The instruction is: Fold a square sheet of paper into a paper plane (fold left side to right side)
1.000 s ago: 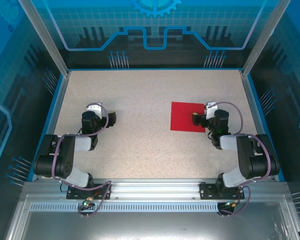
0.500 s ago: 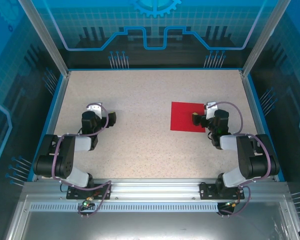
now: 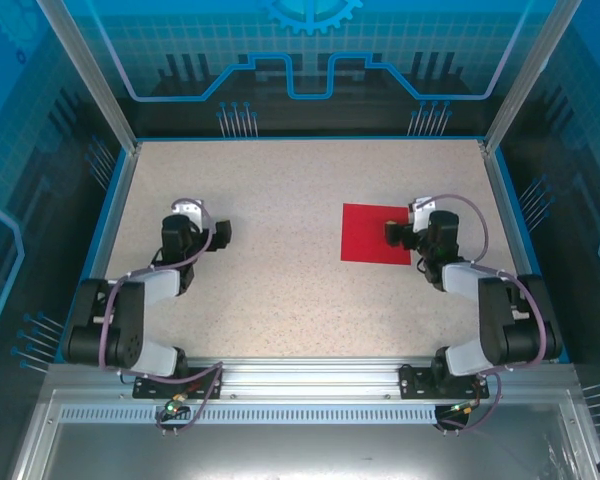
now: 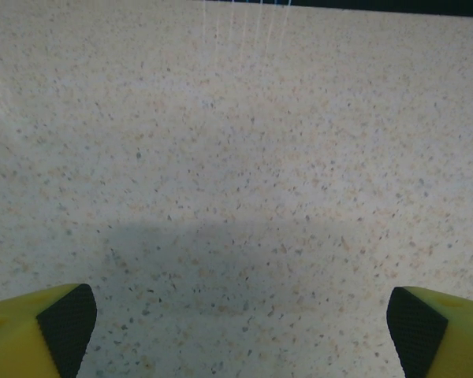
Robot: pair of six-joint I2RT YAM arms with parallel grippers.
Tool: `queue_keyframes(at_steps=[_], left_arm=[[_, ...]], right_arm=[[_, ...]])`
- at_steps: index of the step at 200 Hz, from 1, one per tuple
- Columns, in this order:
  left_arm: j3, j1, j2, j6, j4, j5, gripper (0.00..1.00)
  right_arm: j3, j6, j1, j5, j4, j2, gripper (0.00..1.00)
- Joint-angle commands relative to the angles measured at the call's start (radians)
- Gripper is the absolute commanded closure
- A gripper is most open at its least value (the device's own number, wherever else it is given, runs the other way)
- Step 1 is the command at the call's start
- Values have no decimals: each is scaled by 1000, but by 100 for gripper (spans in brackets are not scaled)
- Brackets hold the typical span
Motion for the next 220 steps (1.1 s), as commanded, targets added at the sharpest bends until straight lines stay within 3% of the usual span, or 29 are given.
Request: queue_keyframes(at_steps=[1, 28, 64, 107, 165, 220], left_arm=[[83, -31, -140, -55, -239, -64, 1], [185, -49, -261, -244, -538, -73, 1], [300, -50, -272, -472, -823, 119, 1], [275, -57, -277, -602, -857, 285, 1], [260, -65, -319, -598, -890, 275, 1], [265, -65, -319, -590, -911, 266, 1]], right_arm=[[117, 65, 2, 6, -289, -114, 1], [187, 139, 98, 51, -493, -189, 1], [301, 208, 285, 201, -676, -85, 1], [479, 363, 325, 273, -781, 198, 1], [680, 434, 331, 280, -880, 472, 1], [694, 499, 415, 329, -1006, 522, 1]])
